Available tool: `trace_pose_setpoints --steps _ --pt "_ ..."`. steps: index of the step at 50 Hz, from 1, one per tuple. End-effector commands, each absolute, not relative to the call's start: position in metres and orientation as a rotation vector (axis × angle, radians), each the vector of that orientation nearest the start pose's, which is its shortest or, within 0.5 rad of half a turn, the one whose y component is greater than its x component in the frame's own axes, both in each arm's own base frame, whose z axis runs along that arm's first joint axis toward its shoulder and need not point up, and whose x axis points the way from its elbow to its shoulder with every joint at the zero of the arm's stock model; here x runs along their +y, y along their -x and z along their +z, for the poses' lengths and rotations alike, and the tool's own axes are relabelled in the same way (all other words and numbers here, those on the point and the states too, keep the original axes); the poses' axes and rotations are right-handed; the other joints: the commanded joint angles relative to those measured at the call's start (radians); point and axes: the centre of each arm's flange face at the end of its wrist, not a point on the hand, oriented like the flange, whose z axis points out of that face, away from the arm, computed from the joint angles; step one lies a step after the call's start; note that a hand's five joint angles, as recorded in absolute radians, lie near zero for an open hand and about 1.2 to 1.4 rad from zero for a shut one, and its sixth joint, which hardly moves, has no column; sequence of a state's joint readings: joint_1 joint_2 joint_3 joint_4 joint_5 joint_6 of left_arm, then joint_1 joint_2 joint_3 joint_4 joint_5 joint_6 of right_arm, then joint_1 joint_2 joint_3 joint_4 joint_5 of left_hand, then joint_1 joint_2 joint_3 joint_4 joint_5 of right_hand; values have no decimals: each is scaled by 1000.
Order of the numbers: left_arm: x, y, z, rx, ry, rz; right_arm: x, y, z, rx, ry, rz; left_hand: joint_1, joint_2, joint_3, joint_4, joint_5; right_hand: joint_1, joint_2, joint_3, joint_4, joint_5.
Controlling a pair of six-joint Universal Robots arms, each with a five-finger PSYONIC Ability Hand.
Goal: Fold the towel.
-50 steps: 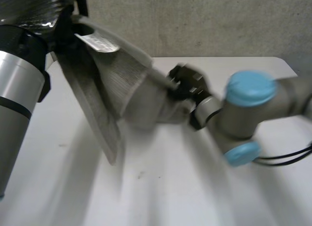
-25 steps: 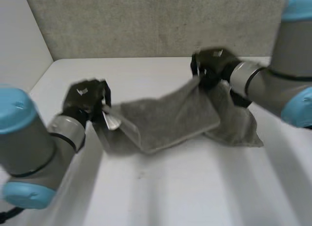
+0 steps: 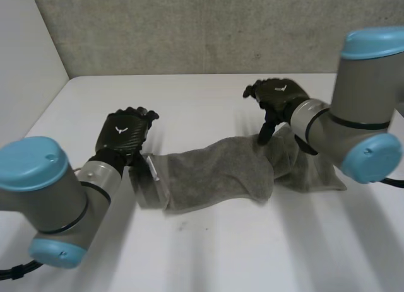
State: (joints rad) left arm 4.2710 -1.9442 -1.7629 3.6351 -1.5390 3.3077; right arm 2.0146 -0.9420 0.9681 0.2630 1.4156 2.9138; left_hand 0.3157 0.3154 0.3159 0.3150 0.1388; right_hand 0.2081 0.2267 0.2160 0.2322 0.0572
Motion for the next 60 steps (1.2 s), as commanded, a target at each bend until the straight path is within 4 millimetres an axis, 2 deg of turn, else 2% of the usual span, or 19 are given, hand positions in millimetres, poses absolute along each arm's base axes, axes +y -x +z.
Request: trace_pose_setpoints --steps 1,5,9,10,12,15,19,24,34,38,42,43,44,45,49,50,51,59,60 --pt "-226 261 197 2103 -1007 -2239 -290 -291 269 2100 874 -1787 -64 -64 -64 -63 -62 -23 -42 -31 -47 -47" --pt "-209 258 199 2027 -1110 -2222 -290 -282 264 2136 864 -1775 -55 -55 -55 -55 -53 -26 -45 -34 -50 -50" --pt "-183 260 198 1915 -1291 -2208 -286 -274 246 2205 904 -1719 -26 -26 -26 -25 -24 -29 -48 -37 -53 -53" --pt "-183 260 198 1914 -1291 -2208 -286 -274 246 2205 904 -1719 -26 -26 -26 -25 -23 -29 -48 -37 -53 -53" --pt "-170 262 190 1882 -1384 -2171 -278 -271 233 2244 957 -1675 24 24 24 25 26 -26 -45 -34 -50 -50" --pt "-165 264 183 1864 -1430 -2141 -270 -268 223 2272 999 -1638 74 74 74 74 76 -23 -42 -31 -47 -47" --pt "-166 265 165 1910 -1471 -2061 -260 -264 208 2290 1014 -1614 97 98 97 98 100 0 -19 -8 -24 -24" --pt "-168 266 149 1953 -1507 -2001 -250 -258 201 2290 1007 -1629 97 98 97 98 100 9 -10 1 -15 -15" --pt "-185 276 132 1933 -1517 -1996 -232 -240 173 2350 982 -1583 279 279 279 280 281 24 5 16 0 0" --pt "-191 280 127 1905 -1526 -1995 -231 -234 169 2365 963 -1591 359 359 359 359 361 27 8 19 3 3" --pt "-195 283 122 1888 -1550 -1979 -237 -223 164 2406 921 -1598 765 765 765 766 768 32 14 25 8 9" --pt "-196 284 124 1876 -1545 -1993 -237 -223 164 2406 921 -1598 935 936 935 936 938 32 14 25 8 9" --pt "-196 284 124 1876 -1545 -1993 -239 -220 163 2423 906 -1598 937 937 937 938 939 32 14 25 8 9" --pt "-196 285 127 1861 -1535 -2018 -239 -220 163 2423 906 -1598 1079 1079 1079 1080 1082 32 14 25 8 9" --pt "-194 291 143 1804 -1510 -2105 -244 -208 158 2477 860 -1584 1081 1081 1080 1081 1083 32 14 25 8 9" --pt "-191 295 153 1772 -1500 -2151 -245 -206 156 2488 853 -1578 1081 1081 1080 1081 1083 32 14 25 8 9" --pt "-188 297 163 1753 -1487 -2192 -245 -206 156 2488 852 -1578 1081 1081 1080 1081 1083 32 14 25 8 9" --pt "-188 300 186 1773 -1408 -2308 -247 -205 154 2495 848 -1576 1081 1081 1080 1081 1083 35 17 28 11 12" --pt "-192 299 196 1780 -1350 -2350 -249 -206 154 2484 847 -1594 1081 1081 1080 1081 1083 41 23 33 17 18"
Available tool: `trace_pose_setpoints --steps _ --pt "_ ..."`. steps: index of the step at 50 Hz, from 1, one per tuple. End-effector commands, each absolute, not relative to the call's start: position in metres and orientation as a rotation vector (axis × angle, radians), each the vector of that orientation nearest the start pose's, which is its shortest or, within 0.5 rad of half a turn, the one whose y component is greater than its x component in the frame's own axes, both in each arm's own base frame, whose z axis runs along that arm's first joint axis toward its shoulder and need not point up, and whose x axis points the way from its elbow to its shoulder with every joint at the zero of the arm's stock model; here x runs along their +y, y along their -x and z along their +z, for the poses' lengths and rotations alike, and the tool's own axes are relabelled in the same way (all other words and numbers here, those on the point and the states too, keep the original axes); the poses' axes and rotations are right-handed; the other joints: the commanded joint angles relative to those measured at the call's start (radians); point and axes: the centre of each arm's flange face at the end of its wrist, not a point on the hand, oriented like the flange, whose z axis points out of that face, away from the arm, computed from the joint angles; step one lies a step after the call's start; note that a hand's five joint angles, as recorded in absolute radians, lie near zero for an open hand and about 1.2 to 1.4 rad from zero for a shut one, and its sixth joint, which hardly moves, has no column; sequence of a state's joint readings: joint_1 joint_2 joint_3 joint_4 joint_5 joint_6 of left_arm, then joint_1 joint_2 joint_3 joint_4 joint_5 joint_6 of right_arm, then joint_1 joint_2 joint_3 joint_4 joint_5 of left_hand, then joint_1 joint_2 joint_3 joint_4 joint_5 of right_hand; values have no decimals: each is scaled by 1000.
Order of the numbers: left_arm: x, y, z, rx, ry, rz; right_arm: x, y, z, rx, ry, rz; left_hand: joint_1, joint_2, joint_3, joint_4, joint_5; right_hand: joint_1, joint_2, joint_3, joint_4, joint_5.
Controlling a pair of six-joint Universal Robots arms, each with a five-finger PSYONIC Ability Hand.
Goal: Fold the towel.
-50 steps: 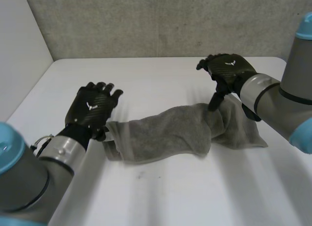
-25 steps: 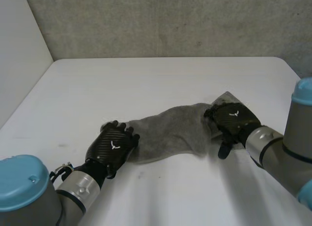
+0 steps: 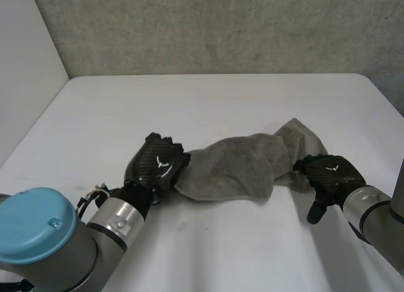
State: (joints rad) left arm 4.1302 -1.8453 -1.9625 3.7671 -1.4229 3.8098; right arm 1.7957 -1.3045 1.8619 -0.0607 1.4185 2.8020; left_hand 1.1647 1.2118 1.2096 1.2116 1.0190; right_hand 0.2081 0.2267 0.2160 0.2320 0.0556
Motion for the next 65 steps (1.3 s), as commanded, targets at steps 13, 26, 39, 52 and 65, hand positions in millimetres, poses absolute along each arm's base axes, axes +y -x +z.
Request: trace_pose_setpoints --steps 13,26,39,52,65 --pt "-230 281 202 1938 -1115 -2353 -287 -215 130 2437 990 -1693 232 184 187 185 203 405 387 397 381 383" --pt "-244 272 201 1948 -1057 -2325 -316 -225 123 2408 980 -1729 232 184 187 185 203 610 592 602 586 588" --pt "-244 272 200 1952 -1059 -2322 -335 -225 139 2369 955 -1833 232 184 187 185 203 1188 1170 1180 1164 1166" --pt "-248 259 206 1984 -1028 -2268 -329 -183 259 2389 1049 -2032 232 184 187 185 203 1188 1170 1180 1164 1166" --pt "-247 248 184 2300 -1110 -1897 -294 -182 237 2547 1623 -1507 232 184 187 185 203 1188 1170 1180 1164 1166"
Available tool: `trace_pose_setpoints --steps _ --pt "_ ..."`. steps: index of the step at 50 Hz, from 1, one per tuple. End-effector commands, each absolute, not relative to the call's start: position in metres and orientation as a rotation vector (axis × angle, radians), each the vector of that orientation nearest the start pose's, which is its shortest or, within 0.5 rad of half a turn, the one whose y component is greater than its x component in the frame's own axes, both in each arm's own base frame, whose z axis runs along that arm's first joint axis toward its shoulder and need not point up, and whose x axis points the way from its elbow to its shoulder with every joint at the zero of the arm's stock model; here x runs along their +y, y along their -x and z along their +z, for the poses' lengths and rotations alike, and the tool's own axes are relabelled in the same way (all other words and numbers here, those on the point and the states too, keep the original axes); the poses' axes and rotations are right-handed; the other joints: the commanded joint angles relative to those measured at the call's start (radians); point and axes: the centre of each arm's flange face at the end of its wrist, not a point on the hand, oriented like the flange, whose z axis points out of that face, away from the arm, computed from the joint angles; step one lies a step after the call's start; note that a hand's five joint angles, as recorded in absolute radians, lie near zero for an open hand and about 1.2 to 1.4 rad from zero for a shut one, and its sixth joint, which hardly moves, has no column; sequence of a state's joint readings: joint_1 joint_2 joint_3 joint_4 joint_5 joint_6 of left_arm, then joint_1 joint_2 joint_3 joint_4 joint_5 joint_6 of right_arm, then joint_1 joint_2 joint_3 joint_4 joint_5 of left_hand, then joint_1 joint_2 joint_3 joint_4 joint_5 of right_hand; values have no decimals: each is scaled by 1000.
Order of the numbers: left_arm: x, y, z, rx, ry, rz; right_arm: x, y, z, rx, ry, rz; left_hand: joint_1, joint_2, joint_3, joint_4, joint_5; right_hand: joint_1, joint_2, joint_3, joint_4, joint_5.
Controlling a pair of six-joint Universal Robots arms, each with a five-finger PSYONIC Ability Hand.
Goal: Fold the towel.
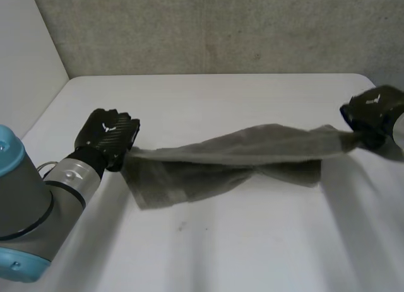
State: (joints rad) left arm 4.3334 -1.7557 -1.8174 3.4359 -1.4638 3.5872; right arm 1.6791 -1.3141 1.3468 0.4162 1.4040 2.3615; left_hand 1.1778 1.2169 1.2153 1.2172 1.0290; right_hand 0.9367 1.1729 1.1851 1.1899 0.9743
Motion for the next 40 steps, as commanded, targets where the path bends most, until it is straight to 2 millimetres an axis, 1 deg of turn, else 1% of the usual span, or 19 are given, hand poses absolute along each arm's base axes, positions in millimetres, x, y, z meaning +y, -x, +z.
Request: trace_pose_setpoints --steps 1,7,12,14,15,17,18,19,20,21,22,23,25,27,31,34,36,39,40 --pt "-250 249 177 2328 -1123 -1856 -299 -182 226 2557 1652 -1454 218 179 181 179 193 460 223 211 206 247" --pt "-267 256 163 2363 -1137 -1805 -314 -184 200 2566 1677 -1378 218 179 181 179 193 460 223 211 206 247" --pt "-294 267 170 2302 -1118 -1882 -345 -192 201 2532 1669 -1560 218 179 181 179 193 460 223 211 206 247" --pt "-317 277 195 2195 -1086 -2016 -368 -210 229 2422 1655 -1871 218 179 181 179 193 460 223 211 206 247" --pt "-318 277 195 2195 -1086 -2017 -368 -210 229 2422 1654 -1873 218 179 181 179 193 460 223 211 206 247" --pt "-342 287 241 2019 -1010 -2217 -393 -226 279 2229 1498 -2316 218 179 181 179 193 460 223 211 206 247" --pt "-343 287 241 2018 -1010 -2218 -393 -226 279 2228 1497 -2318 218 179 181 179 193 460 223 211 206 247" --pt "-354 292 271 1902 -948 -2347 -403 -231 310 2081 1350 -2558 218 179 181 179 193 460 223 211 206 247" --pt "-354 292 272 1901 -947 -2349 -410 -235 343 1891 1176 -2777 218 179 181 179 193 460 223 211 206 247" --pt "-362 296 302 1768 -886 -2480 -410 -235 343 1889 1174 -2780 218 179 181 179 193 460 223 211 206 247" --pt "-369 298 331 1629 -808 -2611 -412 -237 374 1682 998 -2952 218 179 181 179 193 460 223 211 206 247" --pt "-369 298 331 1628 -808 -2612 -412 -237 374 1679 997 -2954 218 179 181 179 193 460 223 211 206 247" --pt "-371 294 376 1422 -625 -2834 -402 -235 421 1325 732 -3154 218 179 181 179 193 460 223 211 206 247" --pt "-368 290 393 1355 -536 -2924 -397 -234 428 1248 687 -3181 218 179 181 179 193 460 223 211 206 247" --pt "-365 281 401 1372 -429 -2993 -391 -235 421 1274 717 -3149 218 179 181 179 193 460 223 211 206 247" --pt "-367 271 375 1525 -419 -2925 -390 -236 396 1393 790 -3052 218 179 181 179 193 460 223 211 206 247" --pt "-367 260 347 1654 -432 -2825 -389 -235 359 1554 898 -2906 218 179 181 179 193 460 223 211 206 247" --pt "-363 258 330 1727 -451 -2781 -386 -236 339 1630 956 -2819 218 179 181 179 193 460 223 211 206 247" --pt "-359 256 311 1808 -476 -2725 -382 -236 319 1691 1010 -2735 218 179 181 179 193 460 223 211 206 247"
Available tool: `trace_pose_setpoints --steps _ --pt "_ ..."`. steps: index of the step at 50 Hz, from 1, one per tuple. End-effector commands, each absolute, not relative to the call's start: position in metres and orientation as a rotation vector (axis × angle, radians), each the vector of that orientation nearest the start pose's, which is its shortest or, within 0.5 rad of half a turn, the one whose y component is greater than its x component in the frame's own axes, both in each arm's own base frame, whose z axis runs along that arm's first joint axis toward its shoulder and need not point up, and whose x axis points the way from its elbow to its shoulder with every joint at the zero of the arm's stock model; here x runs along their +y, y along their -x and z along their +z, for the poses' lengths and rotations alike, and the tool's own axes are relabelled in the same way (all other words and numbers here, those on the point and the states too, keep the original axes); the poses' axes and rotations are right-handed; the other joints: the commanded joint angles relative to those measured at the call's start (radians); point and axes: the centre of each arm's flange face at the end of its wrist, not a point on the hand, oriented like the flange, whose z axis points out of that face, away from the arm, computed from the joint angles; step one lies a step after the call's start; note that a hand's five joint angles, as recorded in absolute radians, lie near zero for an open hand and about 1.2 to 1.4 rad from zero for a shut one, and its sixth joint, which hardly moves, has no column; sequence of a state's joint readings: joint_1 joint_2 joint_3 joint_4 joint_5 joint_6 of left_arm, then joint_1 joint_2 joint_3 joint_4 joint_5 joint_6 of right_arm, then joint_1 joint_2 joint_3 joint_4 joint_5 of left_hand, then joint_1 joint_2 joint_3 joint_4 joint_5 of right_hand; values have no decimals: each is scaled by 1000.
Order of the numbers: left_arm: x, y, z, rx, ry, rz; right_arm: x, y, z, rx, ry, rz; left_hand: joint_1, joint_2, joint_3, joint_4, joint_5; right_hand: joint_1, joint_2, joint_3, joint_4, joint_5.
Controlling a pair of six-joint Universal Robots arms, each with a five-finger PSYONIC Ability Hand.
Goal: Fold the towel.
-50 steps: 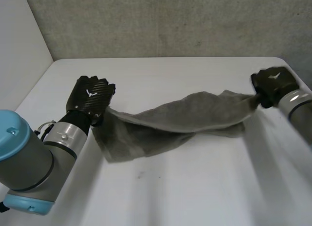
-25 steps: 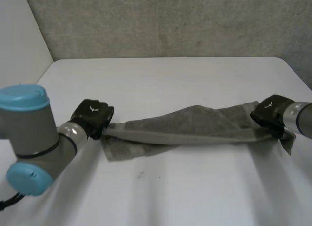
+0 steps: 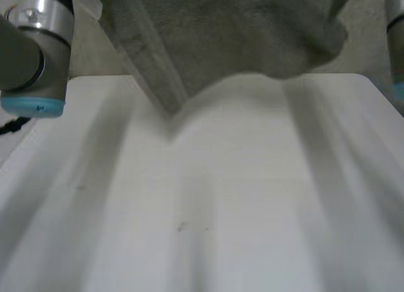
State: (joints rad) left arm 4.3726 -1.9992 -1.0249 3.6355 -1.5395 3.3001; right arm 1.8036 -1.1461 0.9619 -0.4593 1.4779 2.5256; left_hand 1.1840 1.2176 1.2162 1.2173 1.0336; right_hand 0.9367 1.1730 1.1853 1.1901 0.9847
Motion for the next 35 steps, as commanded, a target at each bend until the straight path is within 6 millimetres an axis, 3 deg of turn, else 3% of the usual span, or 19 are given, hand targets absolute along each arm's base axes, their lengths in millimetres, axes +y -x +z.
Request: trace_pose_setpoints --steps 1,2,4,5,7,10,12,13,15,21,26,29,30,31,32,34,35 --pt "-353 255 290 1888 -506 -2669 -377 -236 298 1750 1057 -2649 212 179 180 179 188 460 223 211 206 237" --pt "-353 255 290 1889 -506 -2668 -377 -236 298 1750 1058 -2648 212 179 180 179 188 460 223 211 206 237" --pt "-339 253 254 2023 -579 -2573 -360 -237 262 1842 1147 -2490 212 179 180 179 188 460 223 211 206 237" --pt "-339 253 254 2023 -579 -2573 -360 -237 262 1843 1147 -2489 212 179 180 179 188 460 223 211 206 237" --pt "-326 252 216 2137 -652 -2487 -343 -235 230 1931 1198 -2332 212 179 180 179 188 460 223 211 206 237" --pt "-319 251 199 2186 -682 -2446 -335 -235 215 1971 1221 -2249 212 179 180 179 188 460 223 211 206 237" --pt "-308 249 162 2298 -726 -2334 -323 -236 179 2037 1266 -2074 212 179 180 179 188 460 223 211 206 237" --pt "-308 249 162 2299 -726 -2333 -323 -236 178 2037 1266 -2074 212 179 180 179 188 460 223 211 206 237" --pt "-300 246 141 2368 -747 -2244 -319 -238 147 2098 1293 -1946 212 179 180 179 188 460 223 211 206 237" --pt "-301 237 135 2394 -720 -2192 -312 -238 135 2143 1292 -1843 212 179 180 179 188 460 223 211 206 237" --pt "-312 215 155 2334 -619 -2223 -311 -233 148 2182 1205 -1809 212 179 180 179 188 460 223 211 206 237" --pt "-313 213 159 2328 -599 -2234 -313 -229 152 2200 1148 -1813 212 179 180 179 188 460 223 211 206 237" --pt "-315 210 161 2321 -587 -2241 -316 -224 152 2224 1076 -1803 212 179 180 179 188 429 192 180 175 206" --pt "-316 209 163 2314 -579 -2244 -319 -217 152 2253 993 -1787 212 179 180 179 188 146 -90 -102 -107 -76" --pt "-316 209 163 2314 -579 -2244 -319 -217 152 2253 992 -1787 212 179 180 179 188 144 -93 -105 -110 -79" --pt "-317 206 166 2304 -567 -2251 -324 -205 149 2302 829 -1745 212 179 180 179 188 -149 -385 -398 -402 -371" --pt "-317 206 166 2304 -567 -2251 -324 -205 149 2302 828 -1745 212 179 180 179 188 -150 -386 -399 -403 -373"
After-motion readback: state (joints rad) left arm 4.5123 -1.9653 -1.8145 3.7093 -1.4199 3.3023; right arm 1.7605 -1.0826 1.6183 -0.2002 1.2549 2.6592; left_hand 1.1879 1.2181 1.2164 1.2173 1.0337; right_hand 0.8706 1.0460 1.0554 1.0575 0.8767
